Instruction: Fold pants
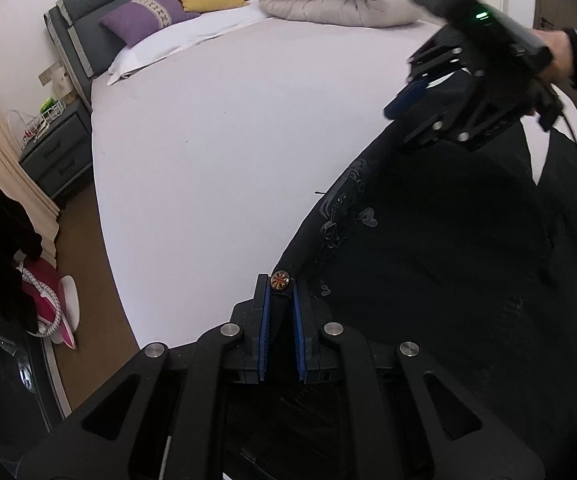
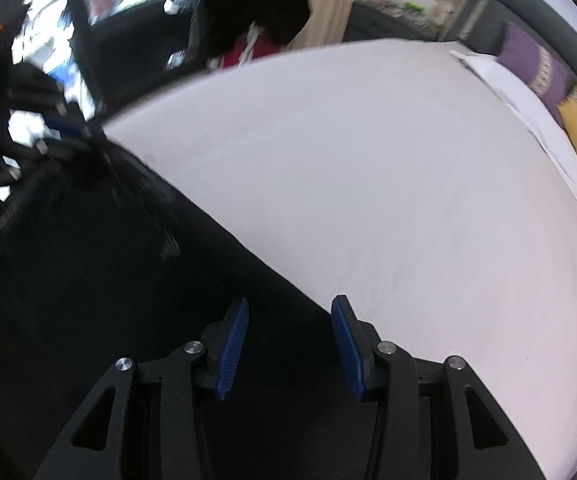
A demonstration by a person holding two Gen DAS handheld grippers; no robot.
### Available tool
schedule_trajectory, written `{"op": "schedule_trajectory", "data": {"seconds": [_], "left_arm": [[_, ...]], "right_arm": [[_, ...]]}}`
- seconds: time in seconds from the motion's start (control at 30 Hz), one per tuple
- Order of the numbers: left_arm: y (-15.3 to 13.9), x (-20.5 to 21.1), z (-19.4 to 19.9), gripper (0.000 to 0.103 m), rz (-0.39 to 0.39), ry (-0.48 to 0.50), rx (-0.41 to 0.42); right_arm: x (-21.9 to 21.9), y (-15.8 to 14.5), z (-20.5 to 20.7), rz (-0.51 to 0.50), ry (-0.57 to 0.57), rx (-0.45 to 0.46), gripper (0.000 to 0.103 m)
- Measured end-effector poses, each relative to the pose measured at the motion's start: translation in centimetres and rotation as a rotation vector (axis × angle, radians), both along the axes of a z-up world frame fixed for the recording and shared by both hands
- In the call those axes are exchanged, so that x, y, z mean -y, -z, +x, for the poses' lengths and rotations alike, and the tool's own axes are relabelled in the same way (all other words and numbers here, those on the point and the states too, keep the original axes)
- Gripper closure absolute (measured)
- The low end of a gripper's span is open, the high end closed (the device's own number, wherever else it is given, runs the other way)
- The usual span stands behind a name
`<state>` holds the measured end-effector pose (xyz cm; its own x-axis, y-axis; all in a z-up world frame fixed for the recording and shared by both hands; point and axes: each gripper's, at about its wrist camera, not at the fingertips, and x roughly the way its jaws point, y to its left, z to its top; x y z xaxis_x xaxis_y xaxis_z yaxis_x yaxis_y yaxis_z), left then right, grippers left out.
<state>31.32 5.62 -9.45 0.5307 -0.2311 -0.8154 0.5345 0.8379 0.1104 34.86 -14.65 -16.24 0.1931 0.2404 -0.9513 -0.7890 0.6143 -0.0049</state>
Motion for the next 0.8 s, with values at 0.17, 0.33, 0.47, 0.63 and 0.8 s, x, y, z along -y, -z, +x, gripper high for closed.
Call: {"op": "schedule_trajectory", "data": {"seconds": [0.17,0.33,0.47,0.63,0.8], "left_arm": [[-1.2,1.4,-5.0,0.094,0.0,0.008,0.007],[-0.9,1.7,-5.2,0.094,-0.027,-0.017,-0.001],[-1.3,1.8,-5.9,0.094,-0.046,-0.035,0.001],[-2.5,1.5,-7.7,0.094,-0.09,-0.057,-0.005],[-3.2,2.2,-11.9,0.094,-0.116,-0.051,-0.026]], "right_arm": [[0.2,1.4,1.8,-0.059,-0.001,-0.067,0.085],[1.2,0.3,1.3,-0.01,0.071,-0.089,0.095],[1.9,-0.8,0.6,0.053,0.174,-0.092,0.098],[1.1,-2.2,-1.3,0.157,0.291,-0.109,0.098],[-0.3,-3.2,-5.7,0.191,0.262,-0.119,0.098]]}}
